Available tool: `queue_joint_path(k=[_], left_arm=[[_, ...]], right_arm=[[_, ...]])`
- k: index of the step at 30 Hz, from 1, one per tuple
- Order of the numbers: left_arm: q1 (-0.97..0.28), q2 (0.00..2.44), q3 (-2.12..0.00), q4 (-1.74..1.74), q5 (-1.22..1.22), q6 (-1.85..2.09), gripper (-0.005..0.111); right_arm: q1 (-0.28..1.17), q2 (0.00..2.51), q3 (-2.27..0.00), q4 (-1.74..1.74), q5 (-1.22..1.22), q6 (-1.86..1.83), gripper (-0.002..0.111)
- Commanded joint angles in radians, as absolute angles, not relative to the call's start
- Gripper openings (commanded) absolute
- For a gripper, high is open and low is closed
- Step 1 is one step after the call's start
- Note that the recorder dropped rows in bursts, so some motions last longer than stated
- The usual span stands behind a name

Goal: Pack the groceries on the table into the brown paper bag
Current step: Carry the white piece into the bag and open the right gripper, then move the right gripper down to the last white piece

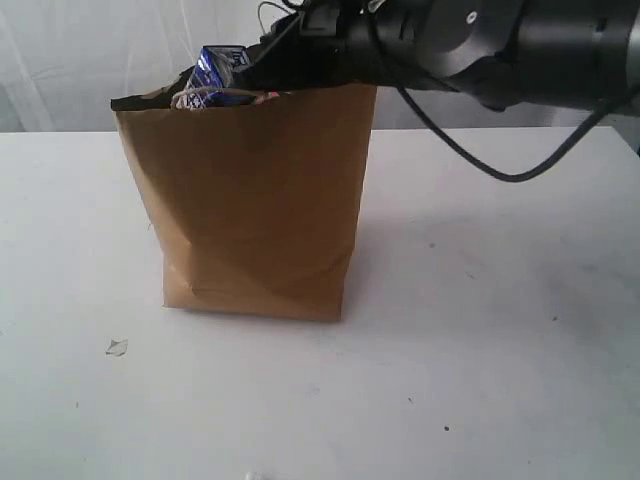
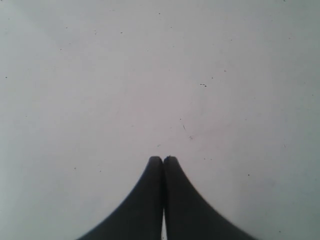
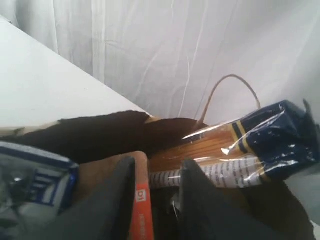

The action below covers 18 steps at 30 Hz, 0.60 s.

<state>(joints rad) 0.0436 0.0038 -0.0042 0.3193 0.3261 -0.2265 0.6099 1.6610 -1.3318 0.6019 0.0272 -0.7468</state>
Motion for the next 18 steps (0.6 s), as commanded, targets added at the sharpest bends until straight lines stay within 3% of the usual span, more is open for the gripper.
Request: queue_joint_path(k=[1, 8, 13, 18], left_arm=[[0.035, 0.000, 0.000, 0.317, 0.329, -0.230, 0.000], [0.035, 0.000, 0.000, 0.317, 0.329, -0.230, 0.000], [0.035, 0.000, 0.000, 0.317, 0.329, -0.230, 0.000], [0.035, 0.000, 0.000, 0.317, 0.329, -0.230, 0.000]], right_arm=[[0.608, 1.573, -1.336, 0.534, 0.153, -0.757, 0.029], [0.608, 1.491, -1.336, 0.194, 0.473, -0.617, 0.000], [0.608, 1.469, -1.336, -0.056, 0.729, -0.280, 0.000], [0.639, 1.469, -1.230, -0.019, 0.967, -0.267, 0.000]])
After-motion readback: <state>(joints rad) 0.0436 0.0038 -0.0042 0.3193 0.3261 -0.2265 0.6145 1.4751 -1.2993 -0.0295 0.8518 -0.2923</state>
